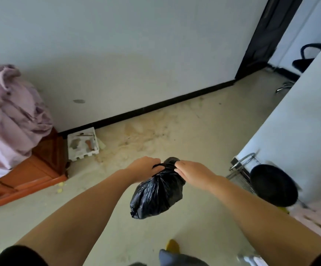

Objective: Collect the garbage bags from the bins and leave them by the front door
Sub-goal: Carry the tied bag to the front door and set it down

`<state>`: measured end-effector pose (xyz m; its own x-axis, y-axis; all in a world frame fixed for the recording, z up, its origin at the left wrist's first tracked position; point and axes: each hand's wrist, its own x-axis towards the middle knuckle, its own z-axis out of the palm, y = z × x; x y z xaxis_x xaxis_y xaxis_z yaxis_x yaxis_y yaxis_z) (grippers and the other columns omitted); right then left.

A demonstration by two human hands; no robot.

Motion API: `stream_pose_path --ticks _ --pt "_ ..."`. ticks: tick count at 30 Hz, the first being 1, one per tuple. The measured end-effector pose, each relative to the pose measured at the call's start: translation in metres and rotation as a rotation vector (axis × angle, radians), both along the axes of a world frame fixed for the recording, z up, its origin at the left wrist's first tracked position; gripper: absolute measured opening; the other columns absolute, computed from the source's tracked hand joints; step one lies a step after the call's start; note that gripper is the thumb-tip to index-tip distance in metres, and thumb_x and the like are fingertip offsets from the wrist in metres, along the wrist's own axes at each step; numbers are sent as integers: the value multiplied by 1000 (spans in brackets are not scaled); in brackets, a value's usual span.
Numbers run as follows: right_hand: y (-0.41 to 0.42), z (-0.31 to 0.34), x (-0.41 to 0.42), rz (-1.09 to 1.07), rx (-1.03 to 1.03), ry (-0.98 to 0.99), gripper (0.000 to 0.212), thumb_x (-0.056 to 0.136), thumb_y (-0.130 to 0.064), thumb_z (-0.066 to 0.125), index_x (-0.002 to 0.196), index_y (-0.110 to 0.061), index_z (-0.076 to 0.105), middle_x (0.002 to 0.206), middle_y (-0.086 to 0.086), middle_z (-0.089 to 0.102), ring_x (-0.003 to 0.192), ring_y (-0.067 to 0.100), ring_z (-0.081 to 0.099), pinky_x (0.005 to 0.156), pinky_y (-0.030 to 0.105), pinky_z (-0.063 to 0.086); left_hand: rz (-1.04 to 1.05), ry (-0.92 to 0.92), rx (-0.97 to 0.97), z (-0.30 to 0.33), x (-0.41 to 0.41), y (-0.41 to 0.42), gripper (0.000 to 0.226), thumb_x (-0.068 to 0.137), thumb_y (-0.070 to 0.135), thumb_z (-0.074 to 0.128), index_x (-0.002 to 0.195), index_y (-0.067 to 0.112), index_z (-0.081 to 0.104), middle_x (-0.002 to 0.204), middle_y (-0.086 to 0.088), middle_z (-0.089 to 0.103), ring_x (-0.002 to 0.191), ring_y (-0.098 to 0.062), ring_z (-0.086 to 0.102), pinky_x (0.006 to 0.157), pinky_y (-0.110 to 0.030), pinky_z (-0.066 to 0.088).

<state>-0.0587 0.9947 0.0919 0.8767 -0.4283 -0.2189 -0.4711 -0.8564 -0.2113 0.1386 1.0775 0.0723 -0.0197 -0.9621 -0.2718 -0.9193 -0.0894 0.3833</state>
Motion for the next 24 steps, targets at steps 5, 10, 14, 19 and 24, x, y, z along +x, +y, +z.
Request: stream_pose_path --ticks 5,10,14,19,24 --pt "-119 4 33 -54 -28 -16 23 102 -28 29 92 -12 43 83 3 46 72 27 50 61 34 35 -44 21 5 8 33 -125 28 100 41 34 83 21 43 67 10 43 61 -10 42 54 -28 30" --pt "-244 -9 68 -153 -48 -21 27 102 -28 29 95 -9 46 87 9 52 76 29 52 63 33 33 -118 7 17 4 70 -262 28 100 38 33 88 16 45 72 3 46 68 -18 44 62 -31 33" --pt "-336 -8 91 -287 -27 -37 27 102 -29 27 94 -10 45 88 8 52 78 27 51 65 32 31 -216 15 19 0 100 -376 28 100 38 33 88 16 47 78 0 50 72 -19 47 65 -31 35" --pt "-434 8 109 -433 68 -29 22 102 -29 26 87 -17 35 84 1 44 75 21 45 66 34 33 -340 22 17 8 122 -504 29 100 40 33 82 20 46 72 5 48 73 -21 50 68 -33 41" --pt "-535 12 114 -527 52 -1 24 102 -29 26 92 -14 42 88 6 49 80 27 51 67 33 34 -431 1 -7 20 127 -621 27 99 39 34 81 22 43 70 8 46 73 -21 49 67 -31 37"
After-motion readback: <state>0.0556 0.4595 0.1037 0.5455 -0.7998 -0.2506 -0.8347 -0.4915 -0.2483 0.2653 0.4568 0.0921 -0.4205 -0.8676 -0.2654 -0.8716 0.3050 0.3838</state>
